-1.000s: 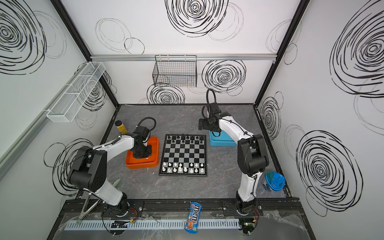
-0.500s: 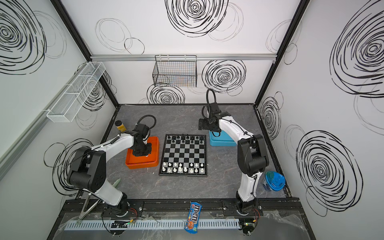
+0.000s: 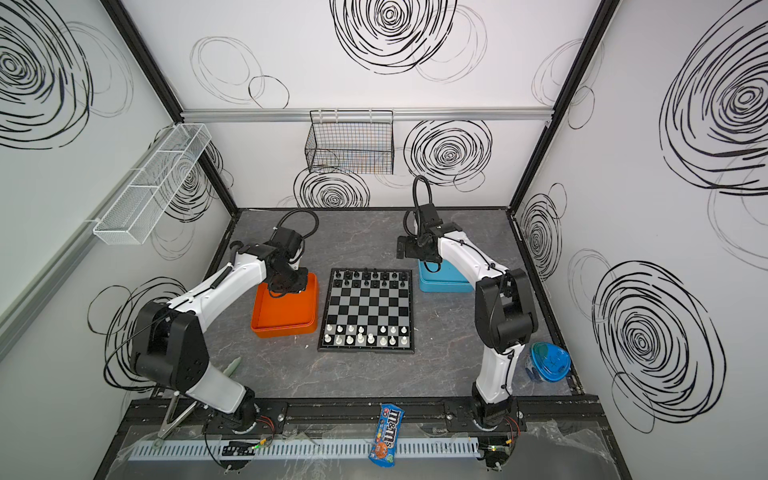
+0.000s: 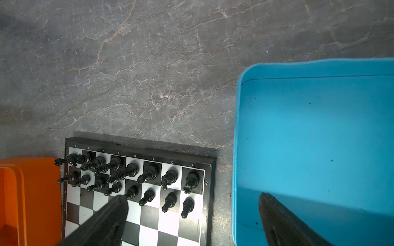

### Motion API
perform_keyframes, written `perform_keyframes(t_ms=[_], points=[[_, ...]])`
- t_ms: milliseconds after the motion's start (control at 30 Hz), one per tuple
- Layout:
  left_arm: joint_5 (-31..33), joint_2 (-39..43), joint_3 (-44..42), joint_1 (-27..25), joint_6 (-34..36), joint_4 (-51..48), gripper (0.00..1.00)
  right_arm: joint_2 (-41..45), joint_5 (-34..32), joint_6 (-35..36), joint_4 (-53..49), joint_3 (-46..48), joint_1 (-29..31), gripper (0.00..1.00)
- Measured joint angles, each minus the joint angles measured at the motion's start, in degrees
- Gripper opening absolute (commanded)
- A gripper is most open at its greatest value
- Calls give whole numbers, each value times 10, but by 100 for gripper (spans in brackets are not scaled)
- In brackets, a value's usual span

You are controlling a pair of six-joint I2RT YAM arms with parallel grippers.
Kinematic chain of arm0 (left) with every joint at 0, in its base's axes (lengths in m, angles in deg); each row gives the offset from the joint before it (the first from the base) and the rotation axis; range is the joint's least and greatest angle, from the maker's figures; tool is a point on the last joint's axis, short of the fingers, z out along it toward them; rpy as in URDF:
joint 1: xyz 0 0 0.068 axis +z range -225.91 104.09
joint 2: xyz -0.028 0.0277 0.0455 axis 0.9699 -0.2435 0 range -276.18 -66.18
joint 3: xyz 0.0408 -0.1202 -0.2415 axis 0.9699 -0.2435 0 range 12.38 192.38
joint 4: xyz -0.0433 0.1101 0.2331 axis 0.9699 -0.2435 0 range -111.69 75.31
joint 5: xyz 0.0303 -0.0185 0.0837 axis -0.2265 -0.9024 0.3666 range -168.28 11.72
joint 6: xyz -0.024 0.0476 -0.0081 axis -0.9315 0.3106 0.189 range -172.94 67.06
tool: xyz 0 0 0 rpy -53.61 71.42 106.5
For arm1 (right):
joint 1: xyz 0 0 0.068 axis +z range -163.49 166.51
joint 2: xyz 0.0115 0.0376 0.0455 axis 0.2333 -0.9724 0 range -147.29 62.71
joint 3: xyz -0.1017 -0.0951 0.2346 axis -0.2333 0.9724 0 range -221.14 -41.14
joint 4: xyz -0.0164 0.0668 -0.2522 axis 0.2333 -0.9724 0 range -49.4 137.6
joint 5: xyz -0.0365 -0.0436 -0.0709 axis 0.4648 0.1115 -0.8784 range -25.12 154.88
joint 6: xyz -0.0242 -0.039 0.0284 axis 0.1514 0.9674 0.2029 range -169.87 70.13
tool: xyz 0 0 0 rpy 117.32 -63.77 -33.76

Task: Set up the chess pieces on the board
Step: 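Carry the white pawn with the left gripper over the board's near rank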

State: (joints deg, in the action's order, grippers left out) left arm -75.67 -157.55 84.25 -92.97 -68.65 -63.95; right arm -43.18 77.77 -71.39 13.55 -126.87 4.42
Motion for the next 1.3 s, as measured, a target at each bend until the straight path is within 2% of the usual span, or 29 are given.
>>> perform_keyframes(t_ms=[267, 633, 800, 1300], points=[[-8, -19, 81, -123, 5, -21, 14, 0, 0, 3, -1, 0, -5, 100], [-42, -82, 98, -256, 14, -21, 15, 35, -5, 3, 0, 24, -22, 100], [-54, -98, 98, -287, 22, -17, 15, 56, -5, 3, 3, 58, -26, 100], [-89, -148, 93, -314, 29, 19, 15, 87, -5, 3, 11, 103, -42, 100]])
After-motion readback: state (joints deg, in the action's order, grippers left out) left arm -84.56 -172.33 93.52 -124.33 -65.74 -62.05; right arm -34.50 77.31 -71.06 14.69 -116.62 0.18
